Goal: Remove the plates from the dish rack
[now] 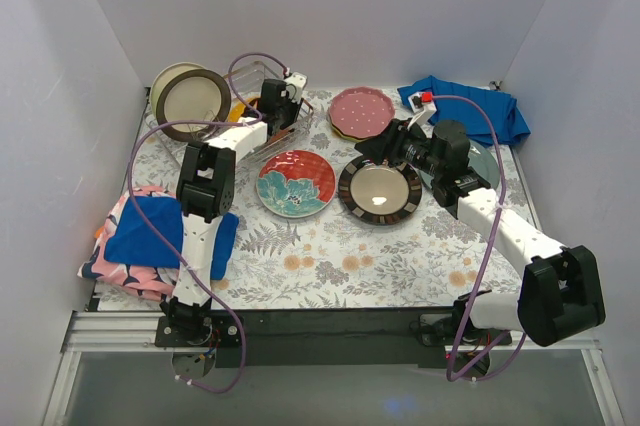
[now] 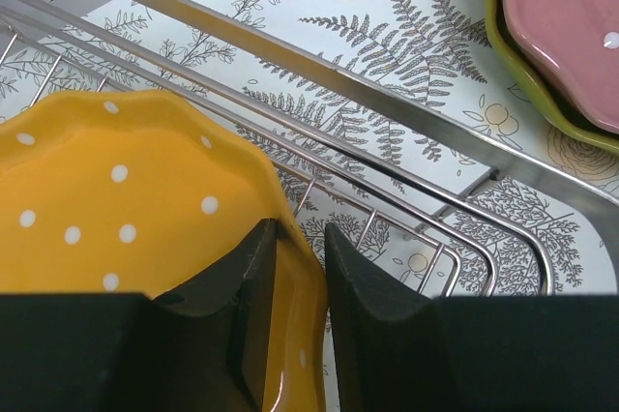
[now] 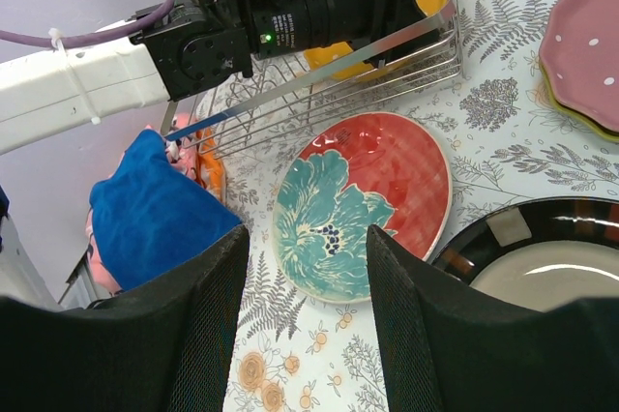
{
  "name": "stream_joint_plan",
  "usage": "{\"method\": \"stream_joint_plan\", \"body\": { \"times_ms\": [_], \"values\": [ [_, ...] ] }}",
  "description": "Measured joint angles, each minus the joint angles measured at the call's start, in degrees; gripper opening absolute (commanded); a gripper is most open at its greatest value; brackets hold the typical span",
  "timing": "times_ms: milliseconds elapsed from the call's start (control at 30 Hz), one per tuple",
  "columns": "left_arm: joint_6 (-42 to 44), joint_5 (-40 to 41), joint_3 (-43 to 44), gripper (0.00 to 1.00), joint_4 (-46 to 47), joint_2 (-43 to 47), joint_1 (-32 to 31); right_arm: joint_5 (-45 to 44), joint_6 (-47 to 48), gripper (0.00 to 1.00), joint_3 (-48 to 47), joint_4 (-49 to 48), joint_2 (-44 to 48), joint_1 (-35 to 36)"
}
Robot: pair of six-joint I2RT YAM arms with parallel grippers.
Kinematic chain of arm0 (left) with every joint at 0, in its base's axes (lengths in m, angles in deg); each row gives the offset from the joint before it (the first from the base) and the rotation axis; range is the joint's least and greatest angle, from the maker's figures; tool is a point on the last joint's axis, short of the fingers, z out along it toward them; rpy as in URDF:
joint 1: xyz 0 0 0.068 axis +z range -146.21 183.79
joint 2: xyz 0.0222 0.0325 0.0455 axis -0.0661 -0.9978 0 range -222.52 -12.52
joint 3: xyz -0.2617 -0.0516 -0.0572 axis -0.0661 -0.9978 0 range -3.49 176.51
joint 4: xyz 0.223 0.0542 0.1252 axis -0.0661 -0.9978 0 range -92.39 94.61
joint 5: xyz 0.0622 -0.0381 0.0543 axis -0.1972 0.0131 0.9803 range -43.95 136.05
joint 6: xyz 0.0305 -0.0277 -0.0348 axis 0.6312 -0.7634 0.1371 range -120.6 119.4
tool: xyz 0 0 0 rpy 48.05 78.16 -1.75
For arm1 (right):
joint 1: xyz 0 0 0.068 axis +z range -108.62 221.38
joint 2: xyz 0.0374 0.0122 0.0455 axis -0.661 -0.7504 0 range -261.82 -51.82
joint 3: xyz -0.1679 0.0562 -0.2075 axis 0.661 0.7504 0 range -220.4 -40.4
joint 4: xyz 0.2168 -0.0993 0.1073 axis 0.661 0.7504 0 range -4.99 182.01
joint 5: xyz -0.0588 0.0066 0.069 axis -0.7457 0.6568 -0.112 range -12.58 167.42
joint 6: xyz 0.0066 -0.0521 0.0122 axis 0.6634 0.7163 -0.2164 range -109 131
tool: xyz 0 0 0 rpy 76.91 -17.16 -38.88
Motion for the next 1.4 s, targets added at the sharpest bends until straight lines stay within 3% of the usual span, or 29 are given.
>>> {"method": "stream_joint_plan", "body": {
  "times_ms": [400,500,567,600,633,667,933,1133,1333,1400],
  "values": [
    [-1.6,5.0,3.5,0.2,-0.5,-2.5,-0.6,-0.6,0.1,0.58,0.9,0.6,0.1,0.0],
    [-1.2,5.2,3.2,0.11,0.0,-2.5,-0.6,-0.7,0.2,0.58,0.9,0.6,0.2,0.0],
    [-0.9,5.3,2.9,0.11,0.3,-2.4,-0.7,-0.7,0.2,0.58,0.9,0.6,0.3,0.0],
    [-0.7,5.3,2.7,0.13,0.5,-2.4,-0.7,-0.7,0.2,0.58,0.9,0.6,0.3,0.0],
    [-0.4,5.3,2.6,0.25,0.7,-2.3,-0.7,-0.7,0.2,0.58,0.9,0.7,0.3,0.0],
    [-0.1,5.3,2.5,0.28,0.8,-2.3,-0.7,-0.7,0.2,0.58,0.9,0.7,0.3,0.0],
    [6.7,2.8,-2.1,0.33,2.1,0.2,-0.3,-0.7,0.2,0.58,0.9,0.7,0.3,0.0],
    [11.6,1.1,-2.8,0.23,2.0,0.5,-0.3,-0.6,0.2,0.58,0.9,0.7,0.3,0.0],
    [14.4,1.1,-2.3,0.02,1.0,0.5,-0.4,-0.6,0.2,0.58,0.9,0.7,0.3,0.0],
    [15.2,1.8,-2.3,0.0,0.5,0.7,-0.4,-0.6,0.2,0.58,0.9,0.7,0.3,0.0]
  ]
}}
